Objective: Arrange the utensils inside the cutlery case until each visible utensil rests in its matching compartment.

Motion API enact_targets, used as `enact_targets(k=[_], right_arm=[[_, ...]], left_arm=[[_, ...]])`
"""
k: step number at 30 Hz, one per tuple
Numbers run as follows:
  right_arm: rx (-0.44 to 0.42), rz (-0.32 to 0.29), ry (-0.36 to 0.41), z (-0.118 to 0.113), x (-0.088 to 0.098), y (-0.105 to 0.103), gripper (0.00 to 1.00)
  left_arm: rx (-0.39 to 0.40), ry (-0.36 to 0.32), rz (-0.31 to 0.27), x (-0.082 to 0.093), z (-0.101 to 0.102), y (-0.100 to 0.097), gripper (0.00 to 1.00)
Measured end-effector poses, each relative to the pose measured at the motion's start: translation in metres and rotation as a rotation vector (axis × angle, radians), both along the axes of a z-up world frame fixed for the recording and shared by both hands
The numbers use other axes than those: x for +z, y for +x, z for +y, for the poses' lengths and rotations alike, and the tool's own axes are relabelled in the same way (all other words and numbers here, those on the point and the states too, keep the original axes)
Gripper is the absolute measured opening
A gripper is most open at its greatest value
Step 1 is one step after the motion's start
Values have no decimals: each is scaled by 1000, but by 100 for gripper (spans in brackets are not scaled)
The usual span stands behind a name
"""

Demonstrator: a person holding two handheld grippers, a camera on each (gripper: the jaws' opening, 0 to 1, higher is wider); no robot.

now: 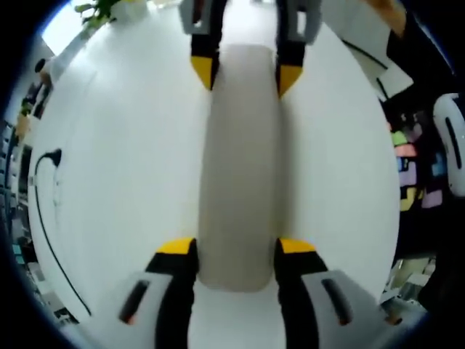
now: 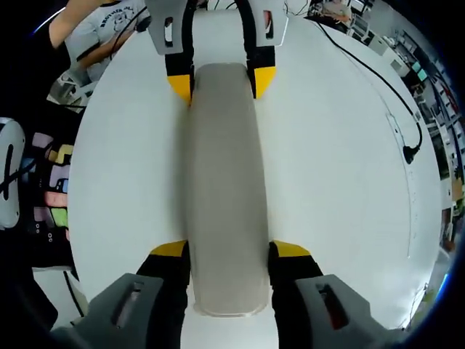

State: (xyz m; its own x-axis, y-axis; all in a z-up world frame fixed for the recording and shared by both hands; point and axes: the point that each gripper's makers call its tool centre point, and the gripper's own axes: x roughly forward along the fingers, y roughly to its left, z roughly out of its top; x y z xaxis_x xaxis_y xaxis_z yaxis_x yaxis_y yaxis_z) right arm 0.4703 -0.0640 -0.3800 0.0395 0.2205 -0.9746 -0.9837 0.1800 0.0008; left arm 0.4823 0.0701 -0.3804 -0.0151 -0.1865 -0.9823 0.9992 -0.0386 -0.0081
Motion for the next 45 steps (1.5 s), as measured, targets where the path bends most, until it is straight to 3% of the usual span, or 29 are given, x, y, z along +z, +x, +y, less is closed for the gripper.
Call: enact_targets(k=[10,12,13,14,15,16,17,18,20,24,29,30,32,33,34,38,40,41,42,45], right_arm=[[-31,-2,19,3,-1,-2,49],[-40,-16,-2,1,-1,-1,54],[-49,-29,-8,0,0,1,62],[-11,-26,-68,-8,-2,1,72],[-27,-44,-62,-7,-3,3,81],[-66,-96,-33,-6,2,9,83],[-70,-96,-2,-2,5,5,86],[-61,-96,21,-3,12,-2,92],[-45,-166,55,-3,24,-4,100],[-89,-186,96,-8,32,-6,100],[-117,-206,137,-13,34,-9,100],[-122,-211,153,-13,35,-10,100],[-170,-228,231,-8,41,-13,100],[-242,-221,328,0,48,-15,100],[-297,-224,378,2,51,-15,100],[-389,-310,445,-10,55,-14,99],[-433,-360,472,-19,60,-11,99],[-434,-357,516,-17,63,-12,100],[-445,-361,540,-16,64,-14,100],[-470,-370,595,-14,65,-22,99]], left_arm=[[0,-6,1,0,0,0,49],[13,-15,51,0,-1,-10,62],[35,-25,76,1,-3,-14,71],[39,-29,50,0,-3,-10,88],[10,-42,-42,0,-5,4,99],[-22,-46,-99,3,-5,12,98],[11,-72,-117,8,-4,9,100],[6,-65,-101,13,-2,5,100],[28,-86,-98,24,0,0,100],[44,-118,-136,40,3,-3,100],[46,-168,-125,38,-1,-14,100],[77,-204,-147,38,-5,-10,100],[152,-260,-200,38,-9,-2,100],[179,-292,-216,37,-10,-1,100],[213,-315,-225,36,-11,-1,100],[294,-422,-239,37,-9,-3,100],[325,-449,-286,39,-4,1,99],[355,-486,-376,47,1,9,99],[338,-506,-417,52,3,12,100],[383,-568,-514,65,16,16,100]])
